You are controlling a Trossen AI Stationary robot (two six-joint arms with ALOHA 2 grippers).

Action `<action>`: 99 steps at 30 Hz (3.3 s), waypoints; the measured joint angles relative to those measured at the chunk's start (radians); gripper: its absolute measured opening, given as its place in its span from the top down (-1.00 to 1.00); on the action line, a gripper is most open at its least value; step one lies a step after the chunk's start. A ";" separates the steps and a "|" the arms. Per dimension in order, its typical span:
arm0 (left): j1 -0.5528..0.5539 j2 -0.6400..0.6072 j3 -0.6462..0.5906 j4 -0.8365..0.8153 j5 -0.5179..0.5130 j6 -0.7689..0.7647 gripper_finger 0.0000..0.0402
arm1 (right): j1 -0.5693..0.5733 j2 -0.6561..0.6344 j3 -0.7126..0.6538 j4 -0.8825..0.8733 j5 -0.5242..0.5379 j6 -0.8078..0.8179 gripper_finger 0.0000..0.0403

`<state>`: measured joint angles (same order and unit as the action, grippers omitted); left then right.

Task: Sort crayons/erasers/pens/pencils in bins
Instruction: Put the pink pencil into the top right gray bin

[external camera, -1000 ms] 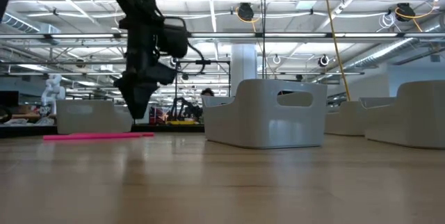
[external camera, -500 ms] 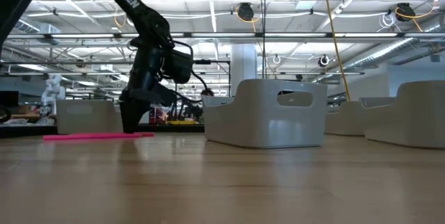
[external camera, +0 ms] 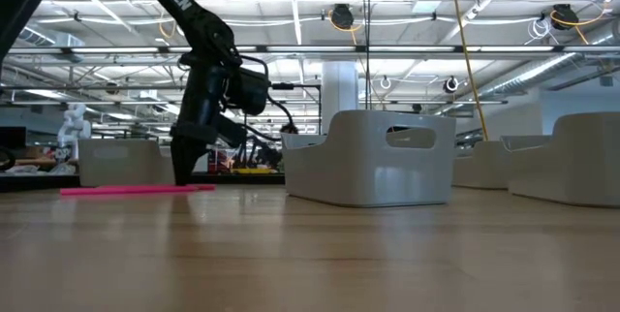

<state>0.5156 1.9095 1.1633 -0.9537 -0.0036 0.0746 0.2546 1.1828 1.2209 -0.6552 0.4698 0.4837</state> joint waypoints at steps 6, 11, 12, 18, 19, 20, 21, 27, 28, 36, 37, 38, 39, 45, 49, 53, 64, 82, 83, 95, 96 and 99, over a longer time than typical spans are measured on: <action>-0.001 0.001 -0.001 0.012 -0.016 -0.004 0.91 | 0.000 0.000 0.000 0.001 -0.002 -0.025 -0.26; -0.001 0.003 0.020 -0.002 -0.033 -0.007 0.91 | 0.000 0.000 0.000 0.008 -0.003 -0.025 -0.26; -0.001 0.006 0.029 -0.009 -0.035 -0.005 0.90 | 0.000 0.000 0.000 0.016 -0.003 -0.025 -0.26; 0.002 -0.004 0.103 -0.017 -0.061 -0.010 0.91 | -0.006 0.000 0.000 0.096 0.000 -0.066 -0.26; 0.001 -0.010 0.119 -0.027 -0.060 -0.010 0.92 | -0.010 0.000 0.000 0.114 0.001 -0.077 -0.26; -0.001 -0.018 0.134 -0.030 -0.058 -0.009 0.91 | -0.015 0.000 0.000 0.128 0.002 -0.079 -0.26; -0.001 -0.029 0.149 -0.026 -0.057 -0.009 0.91 | -0.024 0.000 0.000 0.139 0.003 -0.080 -0.26; 0.000 -0.118 0.260 -0.036 0.000 -0.021 0.88 | -0.093 0.004 -0.111 0.320 0.075 -0.045 -0.26; 0.000 -0.135 0.281 -0.033 0.021 -0.030 0.88 | -0.107 0.004 -0.138 0.365 0.062 -0.036 -0.26; -0.011 -0.302 0.349 0.252 0.248 -0.155 0.88 | -0.221 0.004 -0.335 0.738 -0.054 -0.084 -0.26; -0.018 -0.317 0.350 0.319 0.281 -0.173 0.87 | -0.234 0.004 -0.340 0.753 -0.056 -0.101 -0.26; -0.024 -0.329 0.350 0.379 0.308 -0.189 0.87 | -0.247 0.004 -0.340 0.761 -0.059 -0.117 -0.26; -0.036 -0.337 0.350 0.442 0.325 -0.198 0.87 | -0.262 0.004 -0.338 0.767 -0.073 -0.134 -0.26; -0.119 -0.333 0.351 0.793 0.351 -0.209 0.87 | -0.338 0.004 -0.315 0.828 -0.163 -0.206 -0.26; -0.178 -0.311 0.349 0.896 0.343 -0.204 0.87 | -0.362 -0.005 -0.315 0.861 -0.164 -0.216 -0.26; -0.212 -0.304 0.349 0.933 0.295 -0.204 0.87 | -0.367 -0.026 -0.314 0.874 -0.173 -0.239 -0.26; -0.252 -0.276 0.350 0.976 0.237 -0.204 0.87 | -0.372 -0.046 -0.313 0.956 -0.266 -0.276 0.20; -0.252 -0.276 0.349 0.969 0.231 -0.158 0.86 | -0.383 -0.046 -0.313 0.953 -0.263 -0.284 0.92; -0.249 -0.276 0.349 0.967 0.230 -0.154 0.85 | -0.387 -0.046 -0.313 0.950 -0.264 -0.284 0.92; -0.127 -0.452 0.351 0.627 0.061 -0.058 -0.02 | -0.550 -0.005 -0.026 0.190 -0.235 -0.249 0.92; -0.111 -0.477 0.351 0.588 0.041 -0.049 -0.08 | -0.584 0.000 -0.003 0.112 -0.235 -0.239 0.92; -0.078 -0.523 0.351 0.538 0.007 -0.033 -0.20 | -0.704 0.027 0.041 -0.095 -0.232 -0.232 0.92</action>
<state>0.4378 1.3868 1.5144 -0.4162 0.0038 0.0414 -0.4491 1.2101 1.2619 -0.7503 0.2382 0.2514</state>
